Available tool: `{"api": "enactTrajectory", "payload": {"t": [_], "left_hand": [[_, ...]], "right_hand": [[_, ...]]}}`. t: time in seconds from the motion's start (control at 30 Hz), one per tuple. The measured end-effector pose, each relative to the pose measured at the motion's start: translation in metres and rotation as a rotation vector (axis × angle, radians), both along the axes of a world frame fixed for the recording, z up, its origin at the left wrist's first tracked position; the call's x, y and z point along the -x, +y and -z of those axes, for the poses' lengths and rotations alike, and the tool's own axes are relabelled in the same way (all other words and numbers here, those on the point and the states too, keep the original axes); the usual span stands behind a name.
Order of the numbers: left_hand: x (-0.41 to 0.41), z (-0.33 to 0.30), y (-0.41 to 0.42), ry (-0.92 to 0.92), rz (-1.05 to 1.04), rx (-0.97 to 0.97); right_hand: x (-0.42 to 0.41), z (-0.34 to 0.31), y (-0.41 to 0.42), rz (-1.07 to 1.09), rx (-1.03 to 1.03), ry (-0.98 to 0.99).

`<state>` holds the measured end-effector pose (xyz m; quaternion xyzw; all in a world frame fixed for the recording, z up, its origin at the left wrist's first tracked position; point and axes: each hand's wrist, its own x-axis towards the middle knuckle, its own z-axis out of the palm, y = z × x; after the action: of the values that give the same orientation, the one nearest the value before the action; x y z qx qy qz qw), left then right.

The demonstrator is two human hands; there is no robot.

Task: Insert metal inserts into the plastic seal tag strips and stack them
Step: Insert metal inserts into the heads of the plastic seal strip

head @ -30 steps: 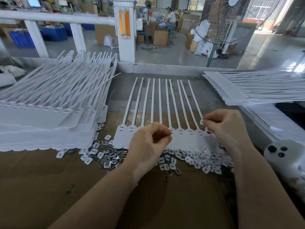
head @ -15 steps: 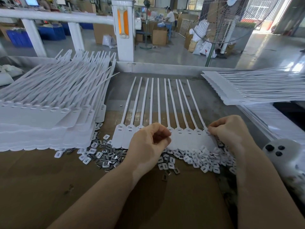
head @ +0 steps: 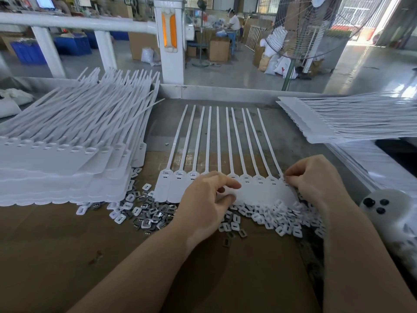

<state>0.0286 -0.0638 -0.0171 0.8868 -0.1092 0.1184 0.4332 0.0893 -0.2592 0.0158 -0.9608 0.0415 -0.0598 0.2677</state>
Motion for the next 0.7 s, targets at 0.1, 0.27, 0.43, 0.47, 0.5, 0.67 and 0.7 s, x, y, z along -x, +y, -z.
{"api": "enactTrajectory", "payload": {"t": [0.1, 0.27, 0.43, 0.47, 0.5, 0.67, 0.7], "left_hand": [[-0.0021, 0.0011, -0.0009, -0.029, 0.029, -0.101], [-0.0041, 0.0018, -0.0013, -0.042, 0.025, -0.157], [-0.0044, 0.0025, -0.0017, -0.029, 0.018, -0.161], [-0.0045, 0.0024, -0.0018, -0.028, 0.018, -0.159], [-0.0045, 0.0025, -0.0019, -0.026, 0.017, -0.16], [-0.0052, 0.0028, -0.0022, -0.009, 0.007, -0.151], [-0.0053, 0.003, -0.0022, -0.009, 0.007, -0.149]], "right_hand": [[-0.0005, -0.0018, -0.0009, -0.028, 0.066, 0.029], [-0.0007, -0.0029, -0.0001, -0.07, 0.162, 0.096], [-0.0014, -0.0002, -0.0005, -0.046, 0.162, 0.077], [-0.001, -0.0001, -0.0013, -0.016, 0.138, 0.047], [-0.0003, -0.0002, -0.0018, 0.01, 0.116, 0.018], [0.0, -0.0017, -0.0015, 0.005, 0.115, 0.027], [0.0001, -0.0017, -0.0011, -0.003, 0.121, 0.038]]}}
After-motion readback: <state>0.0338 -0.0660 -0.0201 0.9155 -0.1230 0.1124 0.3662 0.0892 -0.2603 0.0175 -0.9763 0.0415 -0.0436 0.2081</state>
